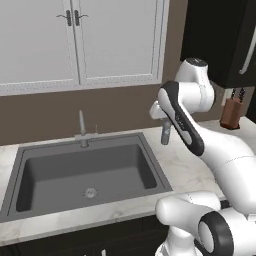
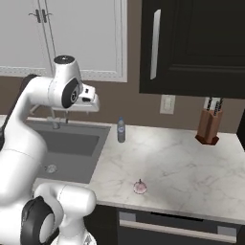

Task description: Turn on the sink faucet. Then move the garlic from the counter to the sink. Turn off the sink. Move the vegetable from the sink to the pot next to the stove. Finally move the pot to the rear right burner.

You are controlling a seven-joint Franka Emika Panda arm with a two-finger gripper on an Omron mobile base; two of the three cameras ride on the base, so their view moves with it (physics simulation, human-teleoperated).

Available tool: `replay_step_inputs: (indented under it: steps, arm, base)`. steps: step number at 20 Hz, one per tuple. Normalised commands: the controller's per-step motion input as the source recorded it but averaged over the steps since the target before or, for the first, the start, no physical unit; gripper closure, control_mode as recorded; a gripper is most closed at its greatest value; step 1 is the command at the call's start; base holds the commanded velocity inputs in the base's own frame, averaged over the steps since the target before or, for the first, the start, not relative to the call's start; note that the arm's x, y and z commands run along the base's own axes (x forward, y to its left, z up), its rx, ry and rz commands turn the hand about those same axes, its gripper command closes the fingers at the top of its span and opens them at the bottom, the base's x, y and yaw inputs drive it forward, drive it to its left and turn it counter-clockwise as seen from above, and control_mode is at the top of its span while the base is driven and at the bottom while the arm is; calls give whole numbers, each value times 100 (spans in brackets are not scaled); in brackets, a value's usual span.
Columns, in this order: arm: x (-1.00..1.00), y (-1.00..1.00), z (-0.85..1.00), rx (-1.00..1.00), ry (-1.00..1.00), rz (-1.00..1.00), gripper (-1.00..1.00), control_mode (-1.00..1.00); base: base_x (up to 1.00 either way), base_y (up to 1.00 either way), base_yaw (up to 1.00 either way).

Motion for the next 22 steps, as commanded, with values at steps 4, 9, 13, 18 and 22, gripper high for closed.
replay_step_inputs:
  steps: [4, 9, 13, 18, 22]
  arm:
    - [4, 13, -66, 0, -19, 21, -100, -100]
    - [0, -1, -48, 1, -13, 33, -100, -100]
    - [1, 12, -25, 0, -17, 36, -100, -100]
    - [13, 38, -16, 4, -14, 25, -100, -100]
    - [20, 19, -13, 2, -8, 23, -100, -100]
  base:
    - [0, 0, 0]
    - [0, 0, 0]
    - [0, 0, 0]
    - [0, 0, 0]
    - [0, 0, 0]
